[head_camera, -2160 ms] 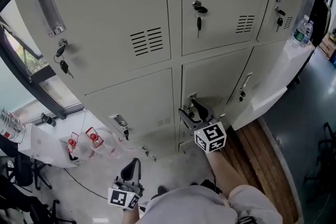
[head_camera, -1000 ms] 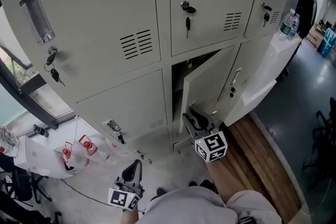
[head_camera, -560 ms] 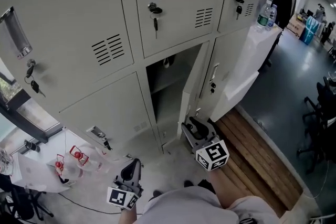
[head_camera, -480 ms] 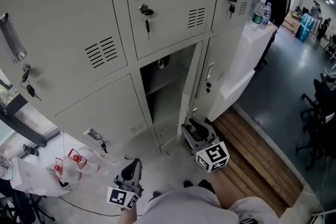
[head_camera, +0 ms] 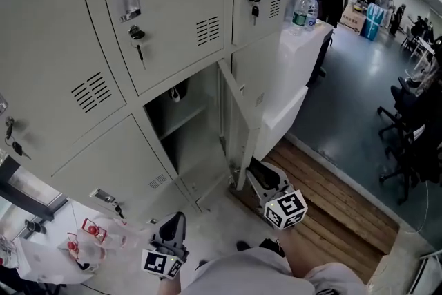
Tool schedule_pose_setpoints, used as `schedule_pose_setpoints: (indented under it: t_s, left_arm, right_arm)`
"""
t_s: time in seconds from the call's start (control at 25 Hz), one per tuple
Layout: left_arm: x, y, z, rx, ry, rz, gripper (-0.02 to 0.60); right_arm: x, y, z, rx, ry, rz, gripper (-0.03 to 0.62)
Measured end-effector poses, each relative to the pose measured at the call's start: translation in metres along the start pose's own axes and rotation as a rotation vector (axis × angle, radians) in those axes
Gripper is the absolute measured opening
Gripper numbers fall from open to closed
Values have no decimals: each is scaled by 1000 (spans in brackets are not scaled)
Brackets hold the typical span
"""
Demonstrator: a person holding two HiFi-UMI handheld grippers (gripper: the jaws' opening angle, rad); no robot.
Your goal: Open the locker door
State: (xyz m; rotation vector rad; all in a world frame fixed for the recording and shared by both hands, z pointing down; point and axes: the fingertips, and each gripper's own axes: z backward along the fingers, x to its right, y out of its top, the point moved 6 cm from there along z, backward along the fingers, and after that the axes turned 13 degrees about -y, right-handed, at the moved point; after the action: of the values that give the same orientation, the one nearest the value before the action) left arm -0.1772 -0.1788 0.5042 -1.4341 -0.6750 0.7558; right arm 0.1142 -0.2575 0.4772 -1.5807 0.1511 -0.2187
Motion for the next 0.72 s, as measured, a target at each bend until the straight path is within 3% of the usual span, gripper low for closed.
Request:
schedule_pose_setpoints:
  t_s: [0.32,0.56,0.72]
  left_arm:
    - [14,-5,-26,-8,-36,20,3]
    - [21,-7,-38,-9,-48,24,3]
    - [23,-8,-38,-25,-40,17,3]
  right_arm:
    - [68,-1,24,-42,-188,-58,25]
    - [86,-4,36,-32,-214,-71,17]
    - [82,-5,34,-41,-182,-83,15]
